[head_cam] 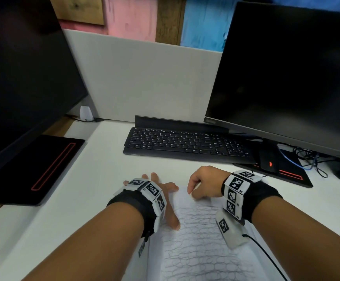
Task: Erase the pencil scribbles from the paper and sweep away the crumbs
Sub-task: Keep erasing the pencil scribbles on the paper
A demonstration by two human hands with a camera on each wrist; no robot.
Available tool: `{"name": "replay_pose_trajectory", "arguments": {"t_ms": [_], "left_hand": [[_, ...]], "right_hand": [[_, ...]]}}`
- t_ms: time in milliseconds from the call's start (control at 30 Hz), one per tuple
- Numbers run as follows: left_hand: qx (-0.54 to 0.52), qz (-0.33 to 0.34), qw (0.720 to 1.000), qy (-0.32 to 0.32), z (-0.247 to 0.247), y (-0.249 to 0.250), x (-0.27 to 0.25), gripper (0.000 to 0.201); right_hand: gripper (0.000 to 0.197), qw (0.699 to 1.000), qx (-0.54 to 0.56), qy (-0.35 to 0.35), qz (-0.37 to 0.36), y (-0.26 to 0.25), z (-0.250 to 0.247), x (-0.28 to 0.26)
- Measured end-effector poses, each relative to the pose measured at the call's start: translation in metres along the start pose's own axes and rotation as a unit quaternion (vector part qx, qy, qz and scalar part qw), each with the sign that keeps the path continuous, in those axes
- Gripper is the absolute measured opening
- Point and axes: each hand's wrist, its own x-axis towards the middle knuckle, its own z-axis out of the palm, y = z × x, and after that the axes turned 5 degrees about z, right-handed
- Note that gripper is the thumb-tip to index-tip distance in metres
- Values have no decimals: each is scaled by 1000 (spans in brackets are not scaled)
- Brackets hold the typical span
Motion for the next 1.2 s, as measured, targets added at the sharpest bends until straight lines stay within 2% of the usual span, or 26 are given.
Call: {"name": "replay_pose_trajectory", "arguments": {"t_ms": [67,200,333,400,467,567,733,833,967,1100,1200], "left_hand": [[18,17,1000,16,-1,9,3,98],[-27,18,999,-20,-3,31,4,105],[-33,10,999,-13,1,29,6,106],[-29,5,1000,-12,3,25,9,111],[-36,-1,999,-13,5,23,11,113],[-47,-1,999,-18,6,23,12,112],[-39,-5,999,-23,6,23,13,114],[-49,7,999,-20,3,23,12,109],[-43,5,999,-22,3,25,12,111],[-49,0,998,-26,1,26,12,108],[-43,3,999,-22,5,24,16,114]], "right_hand": [[14,1000,10,-3,6,0,0,-1],[11,1000,18,0,5,0,3,-3],[10,998,61,-21,19,5,-4,-5],[10,996,80,-10,26,7,-5,-6],[11,997,72,-5,15,6,-2,-7],[13,998,47,-42,-9,4,2,-9],[13,999,45,-3,0,8,-2,-9],[15,998,28,-50,-15,3,2,-9],[14,999,48,-12,-3,6,-2,-6],[15,998,30,-55,-16,4,1,-8],[13,998,59,-16,-4,10,-2,-6]]}}
